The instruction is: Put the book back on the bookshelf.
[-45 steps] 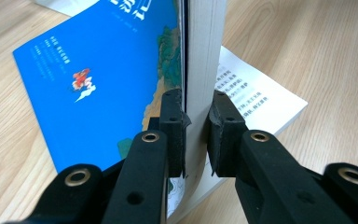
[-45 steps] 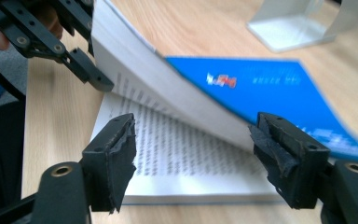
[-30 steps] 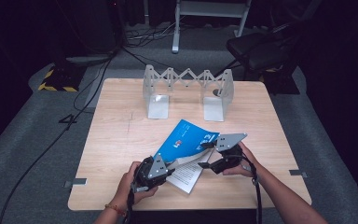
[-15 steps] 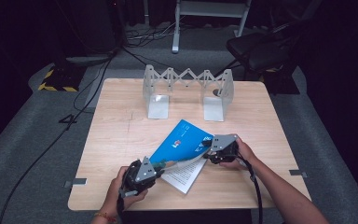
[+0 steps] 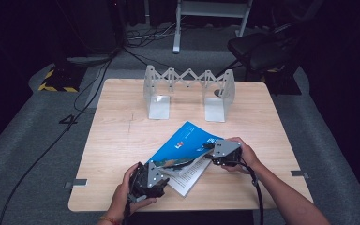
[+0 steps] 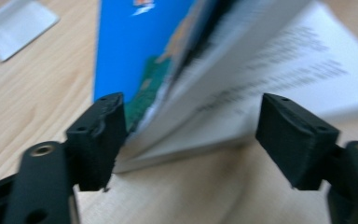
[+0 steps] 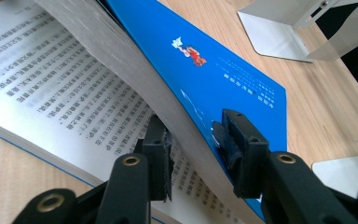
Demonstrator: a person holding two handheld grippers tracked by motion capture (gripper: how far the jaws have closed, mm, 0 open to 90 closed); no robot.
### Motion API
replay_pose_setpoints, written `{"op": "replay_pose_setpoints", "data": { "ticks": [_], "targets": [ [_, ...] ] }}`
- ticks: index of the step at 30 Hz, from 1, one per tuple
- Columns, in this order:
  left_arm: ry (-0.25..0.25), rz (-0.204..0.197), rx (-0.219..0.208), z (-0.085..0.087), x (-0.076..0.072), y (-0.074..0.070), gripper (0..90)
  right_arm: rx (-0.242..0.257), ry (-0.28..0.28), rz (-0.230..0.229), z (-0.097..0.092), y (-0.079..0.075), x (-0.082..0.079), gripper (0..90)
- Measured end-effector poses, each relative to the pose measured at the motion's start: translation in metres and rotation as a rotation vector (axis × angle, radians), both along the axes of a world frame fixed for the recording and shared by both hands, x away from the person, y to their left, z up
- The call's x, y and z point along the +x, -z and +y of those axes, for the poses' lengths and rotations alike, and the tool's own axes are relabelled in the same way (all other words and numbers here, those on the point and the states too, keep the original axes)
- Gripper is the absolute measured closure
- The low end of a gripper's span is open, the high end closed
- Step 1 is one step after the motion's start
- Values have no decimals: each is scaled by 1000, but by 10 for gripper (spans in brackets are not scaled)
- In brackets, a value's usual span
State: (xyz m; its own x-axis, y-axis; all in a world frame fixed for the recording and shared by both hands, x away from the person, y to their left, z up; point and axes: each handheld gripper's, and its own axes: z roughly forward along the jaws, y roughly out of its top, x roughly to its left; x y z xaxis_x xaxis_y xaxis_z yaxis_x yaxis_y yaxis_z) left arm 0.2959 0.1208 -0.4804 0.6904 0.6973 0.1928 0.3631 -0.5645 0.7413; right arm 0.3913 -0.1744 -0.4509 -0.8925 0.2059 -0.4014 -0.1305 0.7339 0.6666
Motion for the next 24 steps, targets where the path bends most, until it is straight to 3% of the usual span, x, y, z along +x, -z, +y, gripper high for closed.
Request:
{"op": "replay_pose_setpoints", "data": {
  "ticks": [3, 8, 12, 15, 24],
  "targets": [
    [-10, 5, -23, -1, 11, -1, 448, -3, 12, 3, -2, -1, -6, 656],
    [45, -2, -10, -13, 30, -1, 550, 3, 31, 12, -10, -4, -15, 673],
    [103, 4, -1, -23, 43, -3, 572, 11, 52, 24, -17, -4, -19, 680],
    [158, 18, -22, -34, 59, -5, 574, 16, 105, 27, -31, -6, -23, 687],
    [253, 47, -20, -58, 94, -8, 575, 21, 197, 49, -57, -8, -19, 692]
  ]
}}
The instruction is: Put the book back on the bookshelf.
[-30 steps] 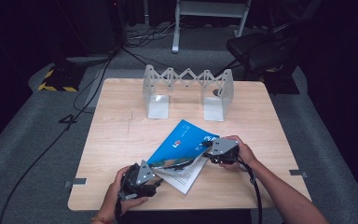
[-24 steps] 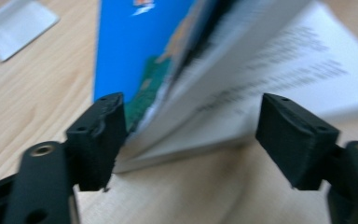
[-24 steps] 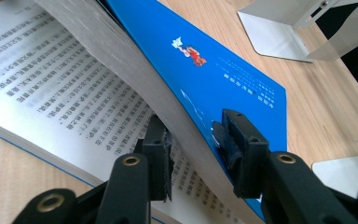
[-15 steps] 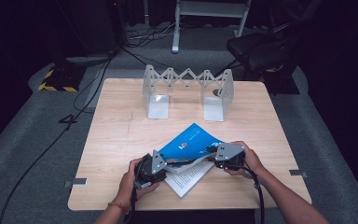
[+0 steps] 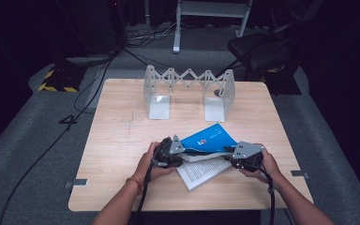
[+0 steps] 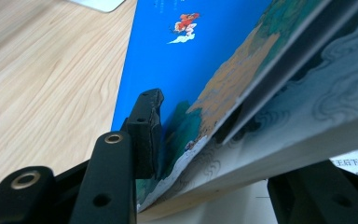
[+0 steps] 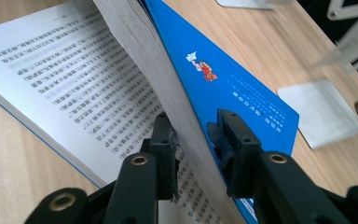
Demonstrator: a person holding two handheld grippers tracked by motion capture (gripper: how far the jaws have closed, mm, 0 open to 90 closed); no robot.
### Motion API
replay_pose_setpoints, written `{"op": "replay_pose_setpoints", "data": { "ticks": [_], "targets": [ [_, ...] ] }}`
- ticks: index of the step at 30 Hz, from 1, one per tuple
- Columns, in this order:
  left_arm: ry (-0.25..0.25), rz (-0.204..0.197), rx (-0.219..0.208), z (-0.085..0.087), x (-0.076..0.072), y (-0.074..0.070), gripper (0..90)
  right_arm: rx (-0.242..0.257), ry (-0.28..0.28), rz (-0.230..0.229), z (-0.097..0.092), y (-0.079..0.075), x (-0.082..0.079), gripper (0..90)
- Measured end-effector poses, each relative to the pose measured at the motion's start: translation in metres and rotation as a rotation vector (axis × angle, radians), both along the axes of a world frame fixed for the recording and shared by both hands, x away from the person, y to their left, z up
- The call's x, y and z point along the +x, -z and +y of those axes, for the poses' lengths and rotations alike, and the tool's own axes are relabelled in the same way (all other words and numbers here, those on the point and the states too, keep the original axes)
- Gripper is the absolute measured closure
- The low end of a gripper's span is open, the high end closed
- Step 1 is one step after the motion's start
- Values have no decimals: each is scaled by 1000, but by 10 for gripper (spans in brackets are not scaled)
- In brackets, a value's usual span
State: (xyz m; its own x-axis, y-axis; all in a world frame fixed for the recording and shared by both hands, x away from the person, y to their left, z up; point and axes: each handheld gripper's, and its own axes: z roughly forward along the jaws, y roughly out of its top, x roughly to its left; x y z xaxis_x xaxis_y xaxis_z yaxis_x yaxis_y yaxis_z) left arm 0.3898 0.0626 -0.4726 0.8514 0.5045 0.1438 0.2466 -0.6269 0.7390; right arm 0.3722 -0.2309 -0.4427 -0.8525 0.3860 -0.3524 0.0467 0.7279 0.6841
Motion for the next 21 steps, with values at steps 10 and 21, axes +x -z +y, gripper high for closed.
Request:
{"op": "replay_pose_setpoints", "data": {
  "ticks": [10, 21],
  "targets": [
    [43, -24, -35, -6, -29, -14, 477, -9, 6, 38, -4, 2, 5, 683],
    [54, -146, 31, -23, -53, -25, 716, 1, 3, 51, -5, 2, 7, 638]
  ]
}}
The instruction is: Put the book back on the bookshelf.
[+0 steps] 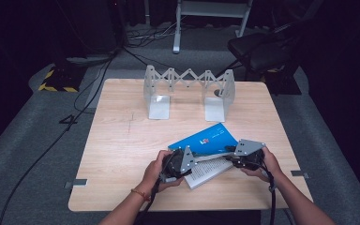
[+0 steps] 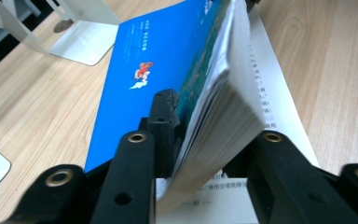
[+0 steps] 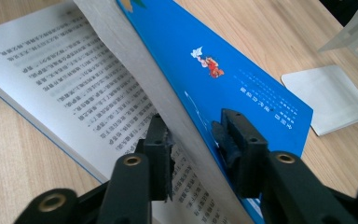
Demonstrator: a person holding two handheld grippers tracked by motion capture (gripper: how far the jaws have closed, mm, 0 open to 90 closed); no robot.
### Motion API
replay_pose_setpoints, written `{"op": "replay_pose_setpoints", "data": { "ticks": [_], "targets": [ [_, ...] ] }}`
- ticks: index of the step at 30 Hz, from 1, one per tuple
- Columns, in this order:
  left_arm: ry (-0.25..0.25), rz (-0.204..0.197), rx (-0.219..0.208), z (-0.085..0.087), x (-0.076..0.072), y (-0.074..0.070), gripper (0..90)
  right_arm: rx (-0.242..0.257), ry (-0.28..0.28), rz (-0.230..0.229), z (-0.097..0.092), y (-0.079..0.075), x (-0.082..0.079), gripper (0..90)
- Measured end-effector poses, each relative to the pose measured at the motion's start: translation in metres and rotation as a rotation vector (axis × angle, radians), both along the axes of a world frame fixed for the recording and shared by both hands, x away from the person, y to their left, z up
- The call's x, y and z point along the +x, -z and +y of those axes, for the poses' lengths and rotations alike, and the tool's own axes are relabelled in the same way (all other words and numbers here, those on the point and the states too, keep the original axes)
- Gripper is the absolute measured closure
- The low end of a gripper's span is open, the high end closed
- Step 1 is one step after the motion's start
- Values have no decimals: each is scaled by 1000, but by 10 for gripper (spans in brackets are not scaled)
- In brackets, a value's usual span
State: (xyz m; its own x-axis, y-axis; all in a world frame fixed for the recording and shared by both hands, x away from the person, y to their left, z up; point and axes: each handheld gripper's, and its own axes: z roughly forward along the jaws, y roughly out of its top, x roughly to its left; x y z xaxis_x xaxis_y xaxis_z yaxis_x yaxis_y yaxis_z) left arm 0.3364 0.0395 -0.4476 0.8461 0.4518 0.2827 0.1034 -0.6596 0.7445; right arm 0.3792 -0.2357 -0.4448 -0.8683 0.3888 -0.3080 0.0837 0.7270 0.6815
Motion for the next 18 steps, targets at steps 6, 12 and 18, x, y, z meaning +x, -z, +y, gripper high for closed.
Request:
{"op": "replay_pose_setpoints", "data": {
  "ticks": [6, 12, 18],
  "targets": [
    [30, 21, -8, 10, 2, 1, 740, 65, 0, 14, -11, 2, 8, 496],
    [43, 43, -27, 29, 4, 1, 739, 121, 34, 60, -31, 7, 22, 416],
    [36, 77, -57, 54, 4, 4, 727, 136, -51, 5, -32, 7, 17, 552]
  ]
}}
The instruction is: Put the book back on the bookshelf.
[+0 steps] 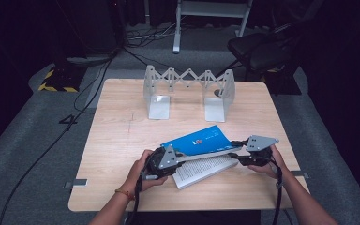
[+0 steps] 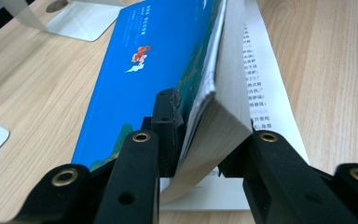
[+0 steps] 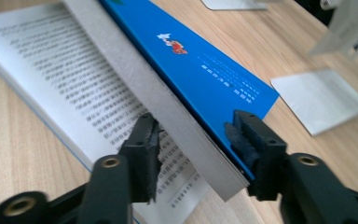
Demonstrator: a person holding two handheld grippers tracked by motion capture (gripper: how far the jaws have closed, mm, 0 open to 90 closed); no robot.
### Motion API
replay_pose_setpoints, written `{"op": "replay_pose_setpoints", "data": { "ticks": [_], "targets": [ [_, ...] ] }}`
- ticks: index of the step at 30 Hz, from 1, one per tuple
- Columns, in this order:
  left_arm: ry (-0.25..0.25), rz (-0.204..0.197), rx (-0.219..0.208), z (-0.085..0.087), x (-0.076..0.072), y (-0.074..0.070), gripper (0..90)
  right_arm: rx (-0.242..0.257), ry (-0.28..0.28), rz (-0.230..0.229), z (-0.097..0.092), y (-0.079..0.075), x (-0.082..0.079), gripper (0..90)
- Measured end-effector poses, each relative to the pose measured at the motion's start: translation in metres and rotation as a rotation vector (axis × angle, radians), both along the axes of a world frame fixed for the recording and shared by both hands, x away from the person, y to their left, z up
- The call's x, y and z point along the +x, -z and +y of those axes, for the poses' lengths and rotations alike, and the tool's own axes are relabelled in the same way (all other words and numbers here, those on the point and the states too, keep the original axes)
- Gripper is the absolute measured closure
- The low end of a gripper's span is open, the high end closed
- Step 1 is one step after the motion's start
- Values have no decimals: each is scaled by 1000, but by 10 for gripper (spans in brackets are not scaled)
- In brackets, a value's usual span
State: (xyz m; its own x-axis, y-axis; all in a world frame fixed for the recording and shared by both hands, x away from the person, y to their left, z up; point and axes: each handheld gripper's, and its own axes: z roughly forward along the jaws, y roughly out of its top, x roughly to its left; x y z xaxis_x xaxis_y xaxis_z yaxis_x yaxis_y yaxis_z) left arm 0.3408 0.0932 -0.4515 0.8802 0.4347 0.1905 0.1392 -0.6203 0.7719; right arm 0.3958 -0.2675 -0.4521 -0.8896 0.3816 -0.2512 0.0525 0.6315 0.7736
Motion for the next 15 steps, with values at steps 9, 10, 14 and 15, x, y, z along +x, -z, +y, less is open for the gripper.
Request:
{"op": "replay_pose_setpoints", "data": {
  "ticks": [9, 10, 14, 15],
  "targets": [
    [-46, 61, -9, 10, -6, -6, 523, -52, -44, -66, 17, -2, -13, 660],
    [-49, 57, -3, 9, -9, -7, 496, -55, -43, -69, 17, -3, -13, 661],
    [-55, 44, 22, -4, -22, -14, 428, -72, -41, -79, 20, -3, -15, 665],
    [-60, 32, 39, -8, -24, -15, 425, -74, -38, -80, 21, -4, -16, 667]
  ]
}}
